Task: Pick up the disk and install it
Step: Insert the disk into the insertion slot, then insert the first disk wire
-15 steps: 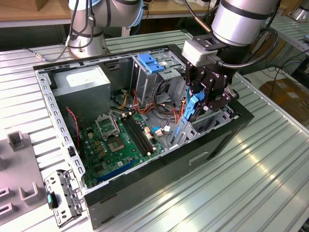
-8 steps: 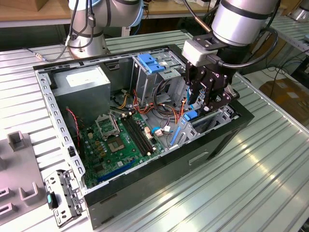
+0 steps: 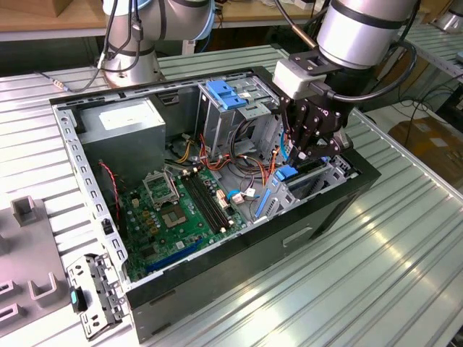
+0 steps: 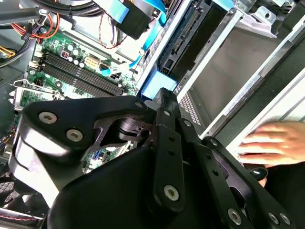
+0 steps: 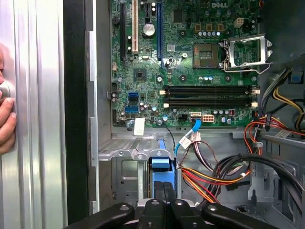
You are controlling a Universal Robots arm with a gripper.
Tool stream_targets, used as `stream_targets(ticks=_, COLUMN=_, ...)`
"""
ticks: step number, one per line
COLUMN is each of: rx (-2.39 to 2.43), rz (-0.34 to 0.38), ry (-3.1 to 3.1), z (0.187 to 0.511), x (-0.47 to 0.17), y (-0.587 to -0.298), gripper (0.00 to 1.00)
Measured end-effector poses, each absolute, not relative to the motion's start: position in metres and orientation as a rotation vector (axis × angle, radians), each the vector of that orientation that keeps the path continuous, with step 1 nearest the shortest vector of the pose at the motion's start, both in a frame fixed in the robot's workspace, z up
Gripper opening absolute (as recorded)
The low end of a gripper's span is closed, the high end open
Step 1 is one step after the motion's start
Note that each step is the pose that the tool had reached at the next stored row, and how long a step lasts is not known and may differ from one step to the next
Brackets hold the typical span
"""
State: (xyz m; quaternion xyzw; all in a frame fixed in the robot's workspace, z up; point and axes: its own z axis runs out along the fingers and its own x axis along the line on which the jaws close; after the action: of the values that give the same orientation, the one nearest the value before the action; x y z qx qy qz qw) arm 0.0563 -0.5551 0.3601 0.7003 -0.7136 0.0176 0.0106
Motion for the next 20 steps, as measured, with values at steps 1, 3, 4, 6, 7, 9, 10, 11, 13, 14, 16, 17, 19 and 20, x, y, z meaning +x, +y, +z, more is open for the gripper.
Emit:
stream_targets(ticks=1, rx=2.185, rz=0.055, ry=-2.227, z=0.36, x=0.056, y=-0.555, gripper=0.11)
stream_targets(ticks=3, rx=2.185, rz=0.055, ry=-2.227, z=0.36, x=0.056, y=-0.555, gripper=0.11)
stream_targets(ticks=4, rx=2.185, rz=0.055, ry=-2.227, z=0.36, x=0.056, y=-0.555, gripper=0.11)
stream_targets(ticks=6, rx=2.185, rz=0.055, ry=-2.227, z=0.36, x=0.056, y=-0.555, gripper=0.11)
stream_targets(ticks=7, rx=2.185, rz=0.055, ry=-2.227, z=0.36, x=0.056, y=-0.555, gripper=0.11)
stream_targets(ticks=9, rx=2.185, rz=0.055, ry=-2.227, z=0.36, x=0.056, y=-0.555, gripper=0.11)
stream_targets(ticks=10, rx=2.185, rz=0.055, ry=-2.227, z=0.36, x=0.056, y=-0.555, gripper=0.11)
stream_targets(ticks=11, rx=2.185, rz=0.055, ry=-2.227, z=0.36, x=0.056, y=-0.555, gripper=0.11)
stream_targets(ticks=13, rx=2.185, rz=0.055, ry=-2.227, z=0.36, x=0.056, y=-0.555, gripper=0.11)
stream_targets(ticks=14, rx=2.185, rz=0.055, ry=-2.227, z=0.36, x=0.056, y=-0.555, gripper=0.11)
stream_targets(ticks=16, rx=2.185, rz=0.055, ry=-2.226, z=0.36, x=0.057, y=-0.555, gripper=0.11)
stream_targets(ticks=17, rx=2.185, rz=0.055, ry=-2.226, z=0.36, x=0.058, y=-0.555, gripper=0.11)
stream_targets(ticks=19, rx=2.185, rz=0.056, ry=-2.226, z=0.36, x=0.067, y=-0.555, gripper=0.11)
stream_targets(ticks=20, rx=2.184, rz=0.057, ry=-2.226, z=0.36, x=0.072, y=-0.555, gripper=0.11)
